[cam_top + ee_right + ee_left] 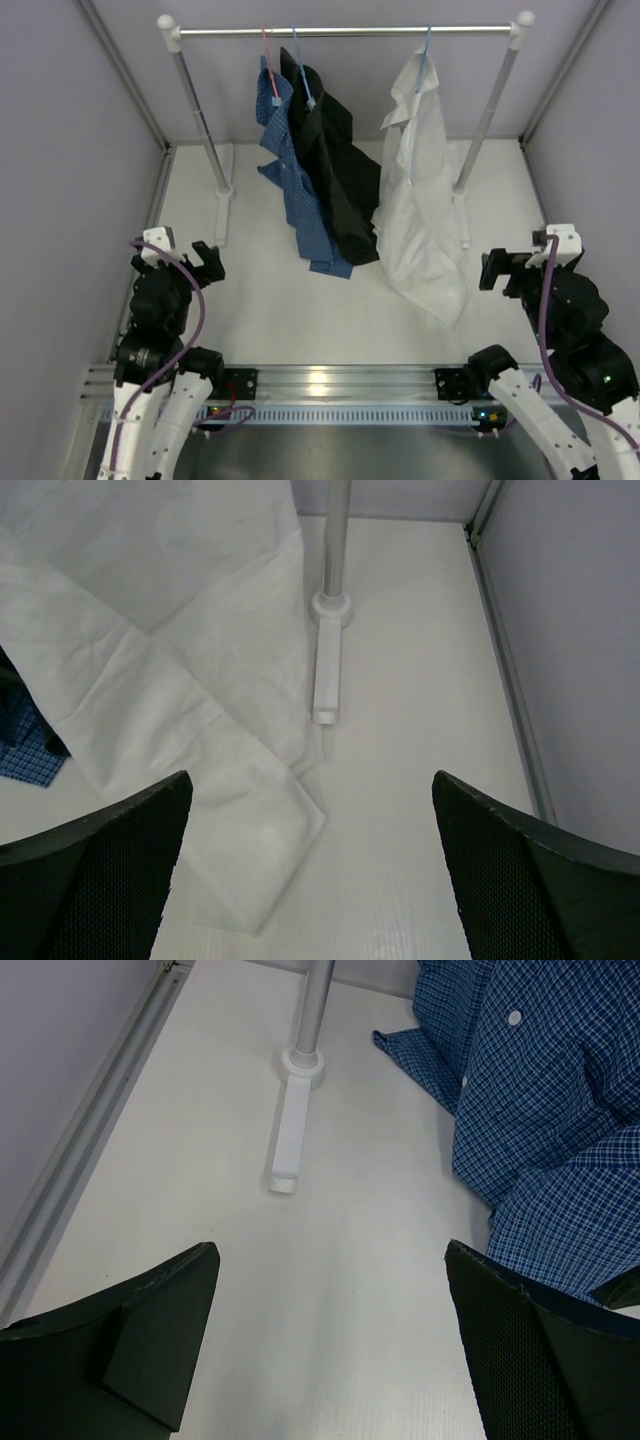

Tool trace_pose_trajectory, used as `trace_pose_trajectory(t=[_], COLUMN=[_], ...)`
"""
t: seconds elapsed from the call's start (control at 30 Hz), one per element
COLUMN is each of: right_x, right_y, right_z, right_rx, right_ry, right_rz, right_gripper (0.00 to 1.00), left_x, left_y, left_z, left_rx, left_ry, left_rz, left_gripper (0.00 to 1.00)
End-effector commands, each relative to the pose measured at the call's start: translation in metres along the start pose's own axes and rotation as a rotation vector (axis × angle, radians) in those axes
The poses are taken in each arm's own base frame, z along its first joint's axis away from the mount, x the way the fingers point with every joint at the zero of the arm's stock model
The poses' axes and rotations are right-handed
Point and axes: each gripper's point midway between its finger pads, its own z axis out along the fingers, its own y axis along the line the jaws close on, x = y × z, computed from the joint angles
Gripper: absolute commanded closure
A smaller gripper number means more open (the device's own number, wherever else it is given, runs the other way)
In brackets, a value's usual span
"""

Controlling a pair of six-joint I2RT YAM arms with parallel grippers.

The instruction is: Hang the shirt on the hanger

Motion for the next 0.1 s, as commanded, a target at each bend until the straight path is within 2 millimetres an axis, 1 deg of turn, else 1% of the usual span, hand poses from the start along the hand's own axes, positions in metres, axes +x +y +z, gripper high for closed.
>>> trace_pose_trajectory(t=[0.0, 0.07], right_x=[-0.0157, -0.0173], right_y=[0.0019, 0.0029], right_z=[0.0101, 0.0114], right_rx=[0.016, 0.015], right_ry=[-0.045, -0.049], right_rz=[0.026, 0.031], right_gripper=[0.01, 0.01], left_x=[-0.0032, -0.0040], left_y=[-0.0060, -0.0063], left_z=[0.0040, 0.0035], left_rx=[0.023, 0.025], left_ry=[-0.008, -0.012], left_rz=[-0.010, -0.011], left_gripper=[0.02, 0.02])
